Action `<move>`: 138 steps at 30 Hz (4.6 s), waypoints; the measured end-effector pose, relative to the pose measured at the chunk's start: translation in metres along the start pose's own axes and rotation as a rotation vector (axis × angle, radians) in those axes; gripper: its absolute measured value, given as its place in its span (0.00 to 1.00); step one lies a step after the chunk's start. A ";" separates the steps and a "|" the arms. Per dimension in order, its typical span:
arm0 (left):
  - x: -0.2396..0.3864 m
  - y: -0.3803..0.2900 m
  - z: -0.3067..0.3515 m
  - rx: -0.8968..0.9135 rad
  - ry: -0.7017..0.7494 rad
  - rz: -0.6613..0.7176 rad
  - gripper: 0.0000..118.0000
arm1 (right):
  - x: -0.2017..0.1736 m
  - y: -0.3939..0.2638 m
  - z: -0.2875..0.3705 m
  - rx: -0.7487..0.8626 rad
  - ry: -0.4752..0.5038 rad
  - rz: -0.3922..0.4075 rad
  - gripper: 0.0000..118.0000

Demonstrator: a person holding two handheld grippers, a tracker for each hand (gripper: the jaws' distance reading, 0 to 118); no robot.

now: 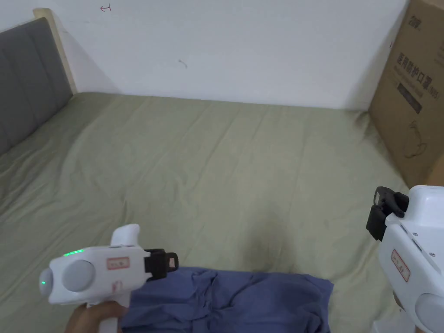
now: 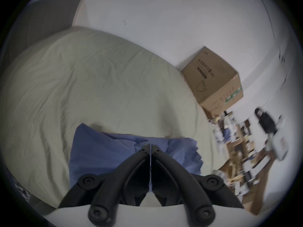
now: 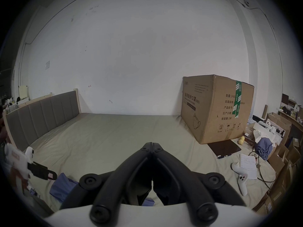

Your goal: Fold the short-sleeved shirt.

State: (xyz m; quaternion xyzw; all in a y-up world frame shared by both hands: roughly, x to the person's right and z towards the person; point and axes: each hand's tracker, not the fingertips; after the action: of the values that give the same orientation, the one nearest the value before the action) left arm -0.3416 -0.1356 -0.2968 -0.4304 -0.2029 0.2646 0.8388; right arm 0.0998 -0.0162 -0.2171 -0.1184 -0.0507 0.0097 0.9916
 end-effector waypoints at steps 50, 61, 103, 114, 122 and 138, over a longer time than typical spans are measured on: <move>0.026 0.025 0.074 0.013 0.386 -0.221 0.06 | -0.025 0.010 -0.007 0.011 0.107 0.017 0.00; 0.127 -0.025 -0.080 -0.253 0.249 -0.406 0.06 | 0.004 0.007 0.011 0.026 0.053 0.017 0.00; 0.100 -0.110 -0.095 0.107 0.238 -0.465 0.00 | 0.019 -0.001 0.023 0.001 0.020 -0.007 0.00; 0.097 -0.167 -0.174 -0.045 0.318 -0.543 0.00 | 0.041 -0.011 0.020 -0.041 -0.027 0.004 0.00; 0.113 -0.157 -0.136 0.112 0.235 -0.604 0.00 | 0.039 -0.013 0.026 -0.054 -0.028 0.005 0.00; 0.159 0.000 0.056 0.748 0.309 -0.699 0.00 | -0.029 0.027 0.041 0.157 0.011 0.027 0.00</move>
State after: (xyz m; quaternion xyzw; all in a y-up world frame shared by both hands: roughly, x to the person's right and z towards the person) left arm -0.2497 -0.0026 -0.2477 -0.0430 -0.1001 -0.0428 0.9931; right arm 0.0661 0.0183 -0.1863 -0.0408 -0.0426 0.0265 0.9979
